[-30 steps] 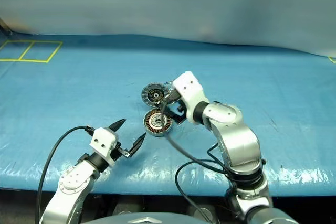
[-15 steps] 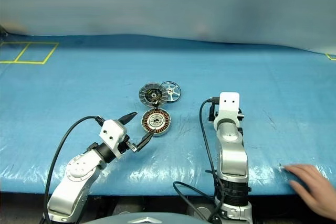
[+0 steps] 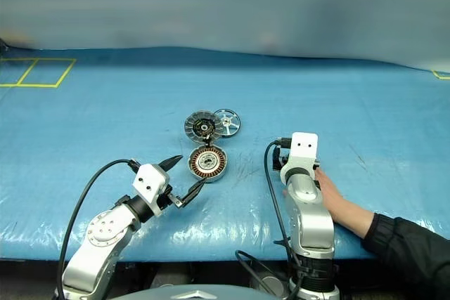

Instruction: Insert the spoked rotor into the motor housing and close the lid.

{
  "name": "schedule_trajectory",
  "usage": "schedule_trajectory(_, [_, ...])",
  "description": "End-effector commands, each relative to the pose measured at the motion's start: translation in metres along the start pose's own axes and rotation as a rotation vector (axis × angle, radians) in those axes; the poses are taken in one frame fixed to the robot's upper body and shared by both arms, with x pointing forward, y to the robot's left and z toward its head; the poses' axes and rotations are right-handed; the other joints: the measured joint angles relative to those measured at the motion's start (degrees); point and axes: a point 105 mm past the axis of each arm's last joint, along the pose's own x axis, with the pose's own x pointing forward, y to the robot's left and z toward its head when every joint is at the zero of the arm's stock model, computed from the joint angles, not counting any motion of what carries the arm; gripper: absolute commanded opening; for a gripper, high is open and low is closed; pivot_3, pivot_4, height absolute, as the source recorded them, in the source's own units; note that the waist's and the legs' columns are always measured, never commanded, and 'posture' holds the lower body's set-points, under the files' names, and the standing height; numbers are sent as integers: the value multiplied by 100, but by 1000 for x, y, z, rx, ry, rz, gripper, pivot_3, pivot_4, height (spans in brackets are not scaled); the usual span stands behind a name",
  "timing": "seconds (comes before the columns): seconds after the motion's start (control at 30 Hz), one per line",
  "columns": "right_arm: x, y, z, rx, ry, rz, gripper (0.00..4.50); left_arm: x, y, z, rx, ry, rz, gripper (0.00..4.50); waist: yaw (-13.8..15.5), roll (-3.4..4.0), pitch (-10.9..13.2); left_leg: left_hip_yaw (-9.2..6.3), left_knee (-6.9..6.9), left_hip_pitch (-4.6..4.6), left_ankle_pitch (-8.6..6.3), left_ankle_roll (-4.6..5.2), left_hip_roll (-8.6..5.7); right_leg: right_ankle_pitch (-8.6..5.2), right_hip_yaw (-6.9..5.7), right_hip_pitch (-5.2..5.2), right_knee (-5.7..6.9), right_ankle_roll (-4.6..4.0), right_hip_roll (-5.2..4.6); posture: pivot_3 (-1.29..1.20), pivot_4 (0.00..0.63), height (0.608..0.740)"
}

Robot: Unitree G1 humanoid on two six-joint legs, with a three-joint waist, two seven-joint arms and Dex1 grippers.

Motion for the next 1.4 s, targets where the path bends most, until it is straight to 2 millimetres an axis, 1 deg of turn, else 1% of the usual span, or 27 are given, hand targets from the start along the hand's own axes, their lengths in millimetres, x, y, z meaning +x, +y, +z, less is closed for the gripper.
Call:
schedule_trajectory(0.03, [-4,13,11,72,-40,29,4010,-1,0,11,13,-38,3,4500,1,0,0,0,0,0,0,0,0,0,0,0,0,0,0,0,150,740])
schedule_trajectory(0.5, [-4,22,10,57,-31,66,4010,0,0,12,14,-40,5,4500,1,0,0,0,2,0,0,0,0,0,0,1,0,0,0,0,150,740])
schedule_trajectory(0.67, [-8,31,11,17,-51,136,4010,0,0,12,16,-40,4,4500,-3,0,0,0,1,1,0,0,0,0,0,1,2,0,0,0,150,740])
schedule_trajectory(0.73, [-14,41,11,2,-58,225,4010,0,0,12,15,-41,3,4500,-1,0,0,0,1,0,0,0,0,0,0,1,0,0,0,0,150,740])
schedule_trajectory(0.83, [-29,55,10,-44,-84,385,4010,0,0,12,16,-39,0,4500,7,0,0,0,1,-3,0,0,0,0,0,0,-1,0,0,0,150,740])
schedule_trajectory(1.0, [-52,49,-9,-131,-35,508,4010,0,-1,11,15,-36,-8,4500,36,-5,1,-1,4,-1,0,0,0,0,0,2,-2,0,0,0,150,740])
schedule_trajectory(1.07, [-62,46,-15,-142,-23,556,4010,0,-1,11,16,-34,-13,4500,36,-9,4,-1,8,0,-1,-1,0,-1,0,0,-3,0,0,0,150,740])
schedule_trajectory(1.17, [-75,48,-20,-189,-41,636,4010,1,-1,11,18,-32,-23,4500,23,-17,9,1,11,7,-2,-2,1,-1,1,-10,-2,0,-1,0,150,740])
schedule_trajectory(1.3, [-78,49,-27,-287,-88,671,4010,3,-2,12,21,-34,-35,4500,26,-36,20,2,16,11,-5,-7,1,-2,1,-14,-7,0,-2,0,150,740])
schedule_trajectory(1.4, [-81,57,-31,-278,-96,726,4010,4,-1,12,22,-35,-38,4500,38,-41,22,2,17,10,-5,-7,1,-1,1,-14,-8,-1,-3,0,150,740])
